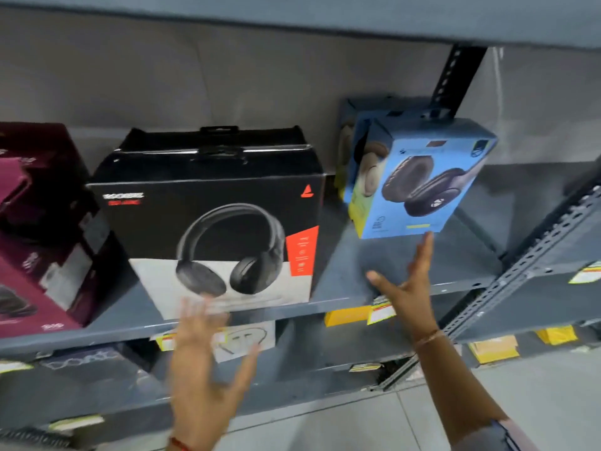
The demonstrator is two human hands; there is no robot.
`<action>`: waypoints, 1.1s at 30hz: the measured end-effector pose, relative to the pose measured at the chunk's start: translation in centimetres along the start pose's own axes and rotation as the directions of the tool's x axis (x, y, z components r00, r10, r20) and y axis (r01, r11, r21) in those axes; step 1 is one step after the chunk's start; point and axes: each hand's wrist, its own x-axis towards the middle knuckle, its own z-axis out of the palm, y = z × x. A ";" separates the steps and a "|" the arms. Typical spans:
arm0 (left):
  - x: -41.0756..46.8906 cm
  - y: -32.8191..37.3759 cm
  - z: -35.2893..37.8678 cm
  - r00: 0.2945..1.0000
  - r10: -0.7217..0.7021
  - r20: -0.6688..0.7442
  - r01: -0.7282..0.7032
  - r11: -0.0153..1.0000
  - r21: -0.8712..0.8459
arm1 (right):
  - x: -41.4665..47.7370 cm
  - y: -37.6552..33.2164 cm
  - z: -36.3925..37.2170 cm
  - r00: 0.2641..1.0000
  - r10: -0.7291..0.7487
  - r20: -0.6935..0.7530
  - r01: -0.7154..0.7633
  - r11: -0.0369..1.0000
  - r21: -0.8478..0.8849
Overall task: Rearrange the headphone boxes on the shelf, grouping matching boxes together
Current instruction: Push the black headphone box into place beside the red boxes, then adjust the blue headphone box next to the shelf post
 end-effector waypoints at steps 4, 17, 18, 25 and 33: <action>1.0 5.6 10.8 0.945 -0.021 0.327 0.101 0.968 -0.231 | 6.7 1.1 -7.3 0.978 0.035 -0.205 -0.027 0.999 0.044; 19.8 -0.5 30.3 0.611 -0.369 0.700 0.689 0.683 -0.242 | 23.8 7.6 -12.5 0.921 0.097 0.376 -0.162 0.976 0.146; 20.3 -0.9 30.5 0.612 -0.331 0.718 0.684 0.677 -0.271 | 24.3 7.6 -12.5 0.914 0.094 0.395 -0.166 0.974 0.153; 21.4 -0.9 31.5 0.638 -0.178 0.749 0.664 0.619 -0.419 | 26.4 7.4 -11.8 0.821 0.162 0.547 -0.254 0.963 0.096; 16.7 1.9 28.0 0.578 -0.208 0.789 0.731 0.562 -0.387 | 20.8 5.5 -13.1 0.876 0.147 0.460 -0.249 0.954 0.169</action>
